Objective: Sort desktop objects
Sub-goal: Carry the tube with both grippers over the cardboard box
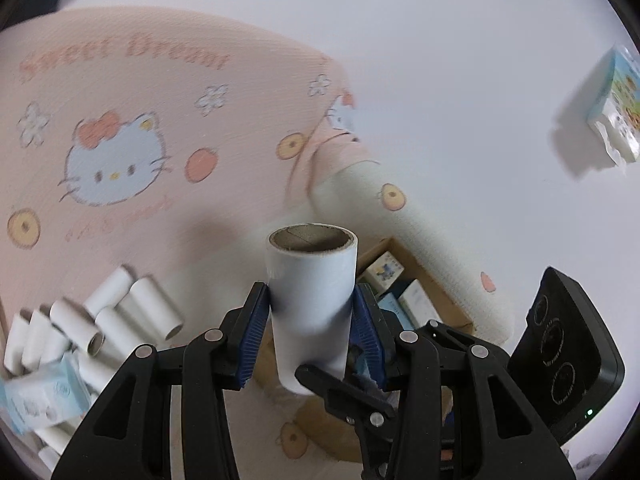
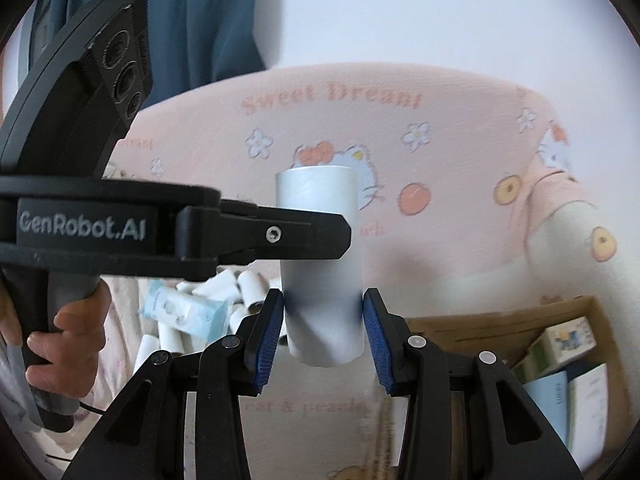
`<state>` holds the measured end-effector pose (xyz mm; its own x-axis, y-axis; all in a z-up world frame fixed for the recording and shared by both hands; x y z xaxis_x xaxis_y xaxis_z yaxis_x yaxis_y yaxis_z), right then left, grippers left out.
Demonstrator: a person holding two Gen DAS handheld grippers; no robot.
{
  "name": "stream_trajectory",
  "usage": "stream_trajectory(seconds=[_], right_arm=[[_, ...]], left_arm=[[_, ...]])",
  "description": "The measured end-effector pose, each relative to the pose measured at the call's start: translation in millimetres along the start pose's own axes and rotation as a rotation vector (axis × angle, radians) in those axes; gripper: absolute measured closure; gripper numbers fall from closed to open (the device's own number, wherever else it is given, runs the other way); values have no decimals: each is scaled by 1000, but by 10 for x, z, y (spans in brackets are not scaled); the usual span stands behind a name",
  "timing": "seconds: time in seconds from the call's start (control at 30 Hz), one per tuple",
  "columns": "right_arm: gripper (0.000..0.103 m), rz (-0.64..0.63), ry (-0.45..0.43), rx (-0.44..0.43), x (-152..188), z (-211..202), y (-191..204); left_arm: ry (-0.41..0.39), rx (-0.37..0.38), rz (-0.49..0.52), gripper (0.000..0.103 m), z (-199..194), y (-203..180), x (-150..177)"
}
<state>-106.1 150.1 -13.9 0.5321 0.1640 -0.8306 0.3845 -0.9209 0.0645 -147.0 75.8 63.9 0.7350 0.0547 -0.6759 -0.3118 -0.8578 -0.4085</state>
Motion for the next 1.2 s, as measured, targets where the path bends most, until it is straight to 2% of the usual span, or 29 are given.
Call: stream_trajectory(seconds=[0.13, 0.33, 0.43, 0.5, 0.63, 0.77, 0.93, 1.2], right_arm=[[64, 28, -10, 32, -25, -141, -137], [65, 144, 28, 65, 113, -282, -474], [65, 206, 63, 69, 241, -327, -656], [64, 240, 107, 61, 324, -322, -781], [64, 312, 143, 46, 462, -354, -965], [64, 304, 182, 51, 605, -320, -1077], [64, 326, 276, 11, 774, -170, -1197], [64, 281, 353, 23, 932, -46, -1294]], left_arm=[[39, 38, 17, 56, 141, -183, -110], [146, 79, 52, 56, 532, -470, -133], [231, 106, 26, 56, 772, -573, -64], [294, 110, 48, 56, 918, -640, -11], [373, 131, 38, 56, 1149, -702, 107], [437, 127, 30, 56, 1351, -716, 224], [497, 98, 22, 56, 1529, -670, 366], [570, 102, -54, 56, 1808, -602, 455]])
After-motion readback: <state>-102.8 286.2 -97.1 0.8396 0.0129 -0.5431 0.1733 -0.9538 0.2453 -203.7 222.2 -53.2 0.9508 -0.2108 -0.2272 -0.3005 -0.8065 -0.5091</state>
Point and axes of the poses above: each gripper's, at about its wrist camera, not at the fingertips, and z roughly the way its jaws point, y to its left, x to its underside, the point moved 6 cm from there along z, roughly the way its jaws point, and after that the axes turned 1 degree about -z, right-handed, at the moved point
